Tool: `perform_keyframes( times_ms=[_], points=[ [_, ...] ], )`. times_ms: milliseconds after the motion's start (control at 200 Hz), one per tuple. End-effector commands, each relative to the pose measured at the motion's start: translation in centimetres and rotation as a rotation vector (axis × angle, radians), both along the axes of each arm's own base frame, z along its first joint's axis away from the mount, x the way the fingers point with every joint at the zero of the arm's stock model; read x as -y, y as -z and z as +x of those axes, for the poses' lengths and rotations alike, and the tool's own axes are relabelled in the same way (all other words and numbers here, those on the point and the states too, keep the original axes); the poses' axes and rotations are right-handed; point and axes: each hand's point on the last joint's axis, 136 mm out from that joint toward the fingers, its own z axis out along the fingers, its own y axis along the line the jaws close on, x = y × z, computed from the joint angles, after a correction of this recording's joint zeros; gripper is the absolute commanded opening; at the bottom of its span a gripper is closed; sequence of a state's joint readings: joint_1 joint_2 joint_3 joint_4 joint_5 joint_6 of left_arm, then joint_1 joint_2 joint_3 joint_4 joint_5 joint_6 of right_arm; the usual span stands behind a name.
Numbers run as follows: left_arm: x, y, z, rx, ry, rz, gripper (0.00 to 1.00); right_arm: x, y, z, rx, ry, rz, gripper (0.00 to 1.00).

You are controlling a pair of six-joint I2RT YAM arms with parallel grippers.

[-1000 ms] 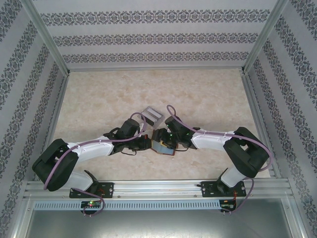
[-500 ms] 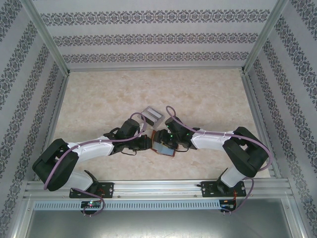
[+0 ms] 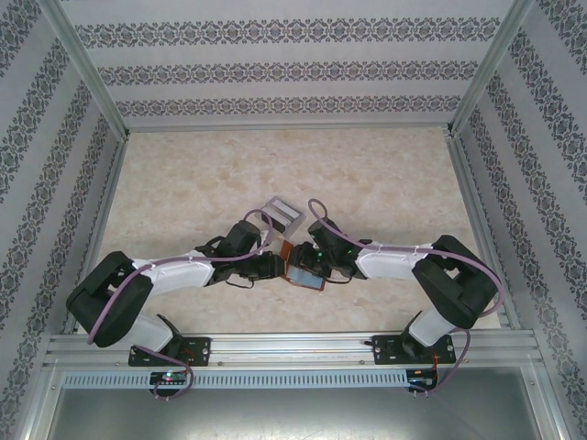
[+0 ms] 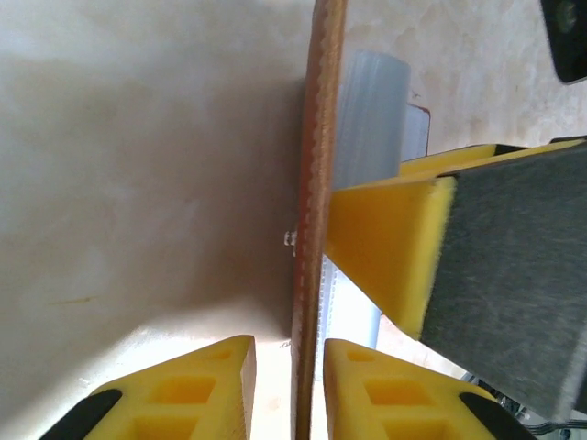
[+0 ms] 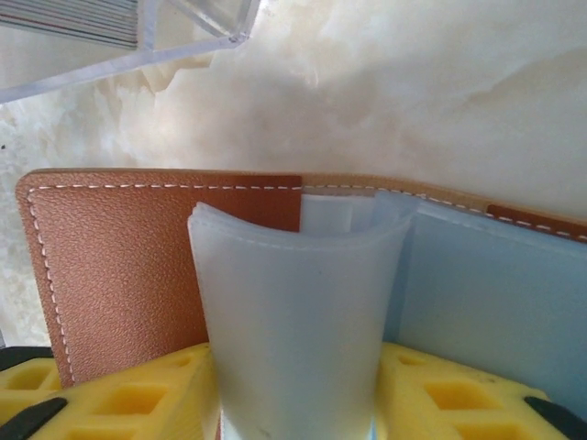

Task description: Put the credit cards into the card holder

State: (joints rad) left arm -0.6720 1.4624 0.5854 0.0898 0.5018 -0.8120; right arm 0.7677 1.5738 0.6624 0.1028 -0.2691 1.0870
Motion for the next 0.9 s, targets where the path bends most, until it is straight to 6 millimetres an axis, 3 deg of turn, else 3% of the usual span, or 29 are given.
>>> perform_keyframes(
  times_ms=[0,205,310,550,620,789,894],
  points=[
    [1.1,-0.9,0.6,0.019,0.025,-0.059,0.24,-0.1,-1.2,0.6,0.060,-0.032,0.020,0.49],
    [1.1,-0.8,0.6,0.020,0.023,-0.063,0.04,0.2,-1.8,0.8,0.074,-0.031,0.033,0.50],
    [0.9,-0.7,0.5,0.021,0.018,-0.056,0.00,0.6,-1.6,0.8,0.067,-0.025,0.033,0.46],
    [0.5,-0.3,0.5,0.015,0.007,-0.036,0.01,0.9,-1.2,0.5,0.054,-0.028,0.037,0.39],
    [0.5,-0.3,0.5,0.015,0.006,-0.031,0.06,1.1,-1.1,0.4,0.050,-0.025,0.035,0.40],
    [0.7,-0.7,0.6,0.018,0.009,-0.045,0.35,1.4,-1.2,0.4,0.057,-0.024,0.034,0.40],
    [0.9,-0.9,0.7,0.020,0.014,-0.051,0.43,1.5,-1.1,0.4,0.056,-0.024,0.035,0.40]
  ],
)
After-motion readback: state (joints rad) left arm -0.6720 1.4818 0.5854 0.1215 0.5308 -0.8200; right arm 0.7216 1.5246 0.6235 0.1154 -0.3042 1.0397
